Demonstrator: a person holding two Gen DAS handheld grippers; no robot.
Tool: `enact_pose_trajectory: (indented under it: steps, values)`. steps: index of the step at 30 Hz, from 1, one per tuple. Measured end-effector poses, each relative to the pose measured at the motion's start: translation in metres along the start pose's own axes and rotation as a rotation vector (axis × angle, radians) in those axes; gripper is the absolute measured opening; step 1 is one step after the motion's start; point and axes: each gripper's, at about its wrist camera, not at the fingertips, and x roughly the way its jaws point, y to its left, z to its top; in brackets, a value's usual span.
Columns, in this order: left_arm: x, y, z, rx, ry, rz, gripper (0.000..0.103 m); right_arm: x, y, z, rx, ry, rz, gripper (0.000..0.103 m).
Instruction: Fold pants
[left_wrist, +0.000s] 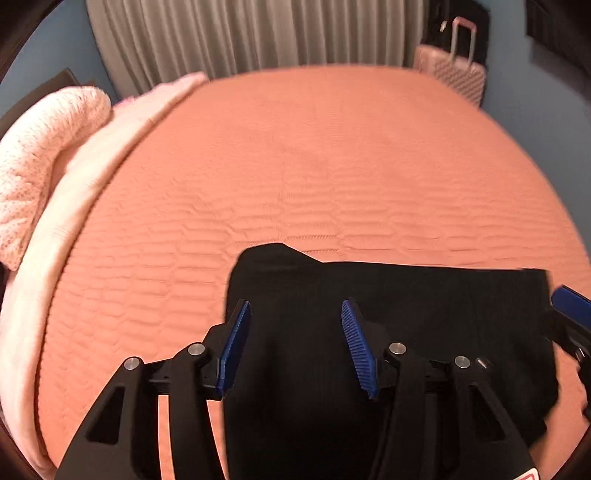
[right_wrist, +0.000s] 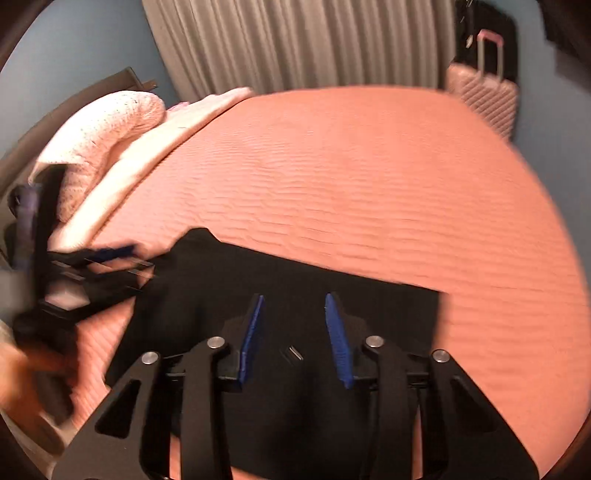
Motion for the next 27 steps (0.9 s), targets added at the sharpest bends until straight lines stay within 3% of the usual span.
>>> enact_pose_trajectory:
  steps: [2,3,4,6,8,10,11,13,14,16,18,20,21,22,24,25,26,27]
  values:
    - [0.040,0.006,-0.002,0.001,0.101,0.057,0.050,0.038,-0.025,-0.006,0.031,0.092,-0.072,0.031]
    - [0.053,0.014,-0.003,-0.015,0.118,0.016,0.053,0.050,-0.045,-0.016,0.062,0.122,-0.098,0.019]
    - [0.048,0.024,-0.004,-0.023,0.098,0.004,0.052,0.044,-0.060,-0.019,0.115,0.103,-0.084,0.000]
    - [0.036,0.034,0.004,-0.002,0.050,0.078,0.046,0.026,-0.067,-0.015,0.193,0.057,-0.118,0.001]
    - [0.033,0.045,0.010,-0.051,0.007,0.052,0.046,0.016,-0.054,-0.008,0.153,0.003,-0.042,0.005]
    - [0.060,0.041,0.011,-0.004,0.098,0.055,0.048,0.045,-0.047,-0.012,0.060,0.115,-0.092,0.003]
    - [0.066,0.040,0.007,0.041,0.103,0.073,0.052,0.050,-0.058,-0.017,0.099,0.126,-0.080,0.000]
    - [0.040,0.051,0.005,0.027,0.065,0.088,0.048,0.029,-0.063,-0.019,0.176,0.082,-0.115,0.000]
    - [0.027,0.052,0.005,0.002,0.037,0.066,0.046,0.013,-0.057,-0.022,0.174,0.046,-0.137,0.006]
    - [-0.003,0.054,-0.008,-0.045,-0.017,0.007,0.049,-0.009,-0.034,-0.039,0.125,0.032,-0.064,0.005]
    - [-0.017,0.040,-0.029,-0.043,-0.018,-0.029,0.056,0.005,-0.023,-0.065,0.016,0.114,-0.135,0.005]
    - [-0.004,0.024,-0.059,0.015,0.031,0.050,0.061,0.023,-0.035,-0.076,0.061,0.152,-0.153,0.001]
    - [0.020,0.015,-0.064,0.019,0.091,0.061,0.062,0.008,-0.038,-0.077,0.143,0.129,-0.141,0.001]
    - [0.015,0.018,-0.068,-0.018,0.068,0.053,0.062,-0.008,-0.033,-0.076,0.153,0.101,-0.145,0.004]
    - [-0.004,0.029,-0.070,-0.094,0.075,0.041,0.060,-0.031,-0.009,-0.078,0.069,0.024,-0.185,0.005]
    - [-0.014,0.034,-0.072,-0.117,0.051,0.019,0.060,-0.030,-0.005,-0.082,0.037,0.029,-0.221,0.006]
    - [-0.021,0.033,-0.072,-0.117,0.028,0.017,0.063,-0.012,-0.007,-0.092,-0.001,0.104,-0.265,0.006]
    - [-0.012,0.027,-0.072,-0.079,0.060,0.050,0.064,-0.001,-0.016,-0.097,-0.008,0.153,-0.277,0.005]
